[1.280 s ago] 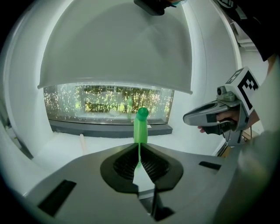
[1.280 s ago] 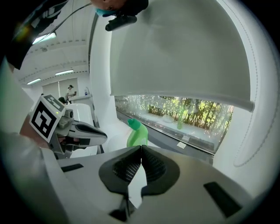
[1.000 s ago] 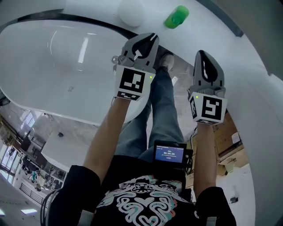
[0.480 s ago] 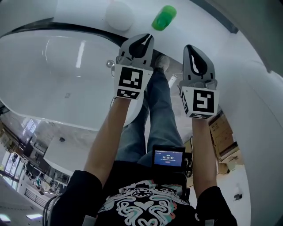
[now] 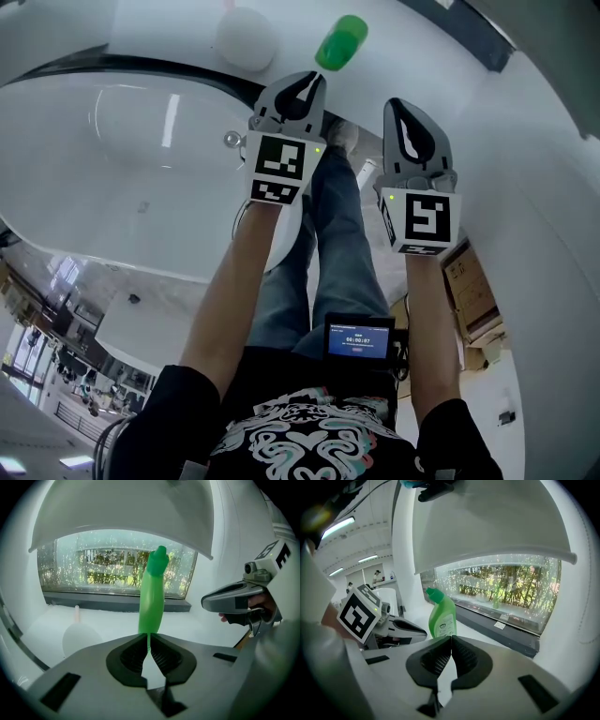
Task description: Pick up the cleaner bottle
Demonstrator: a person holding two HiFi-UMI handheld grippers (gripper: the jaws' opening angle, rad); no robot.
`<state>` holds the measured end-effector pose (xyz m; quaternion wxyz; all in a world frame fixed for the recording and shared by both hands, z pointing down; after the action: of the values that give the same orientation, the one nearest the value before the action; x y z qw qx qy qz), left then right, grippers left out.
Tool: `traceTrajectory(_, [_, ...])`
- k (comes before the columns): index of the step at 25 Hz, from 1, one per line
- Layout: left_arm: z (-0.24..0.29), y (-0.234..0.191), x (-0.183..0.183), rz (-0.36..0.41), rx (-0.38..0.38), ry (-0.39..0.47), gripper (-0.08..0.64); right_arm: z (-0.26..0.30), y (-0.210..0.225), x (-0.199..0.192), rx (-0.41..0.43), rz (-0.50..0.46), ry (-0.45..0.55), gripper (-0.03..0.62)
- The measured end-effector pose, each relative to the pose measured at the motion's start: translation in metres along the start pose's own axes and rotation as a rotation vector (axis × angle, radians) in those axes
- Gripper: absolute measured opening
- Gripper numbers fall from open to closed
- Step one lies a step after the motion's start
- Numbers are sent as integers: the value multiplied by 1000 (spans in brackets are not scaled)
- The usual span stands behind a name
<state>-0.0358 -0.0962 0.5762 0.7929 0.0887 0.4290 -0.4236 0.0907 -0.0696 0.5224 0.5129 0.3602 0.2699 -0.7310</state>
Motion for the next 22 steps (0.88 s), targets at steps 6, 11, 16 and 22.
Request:
traceTrajectory(6, [12,-4,-2,-2,-11,-27,18,10,1,4,9,5,-8,27])
traceTrajectory(11, [7,-1,-9,-20,-31,-44,18,4,-7,5,11,8,-10,28])
traceTrajectory(16, [29,3,-11,-32,-38,-65,20,12,7,-4,10,14,-16,28])
traceTrajectory(22, [35,7,-10,-26,-62,-82,80,14,11,-2,8,18,-18,28])
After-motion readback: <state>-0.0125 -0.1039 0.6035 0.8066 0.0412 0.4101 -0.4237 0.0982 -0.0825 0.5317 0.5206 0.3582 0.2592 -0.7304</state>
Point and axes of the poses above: the fingertips, and each gripper's own axes: z forward along the fingers, y to its right, x out of its top, the point moved 4 cm from there along -z, backward along the fingers, and after that the axes turned 9 degrees about -x, right-handed, at the moved point
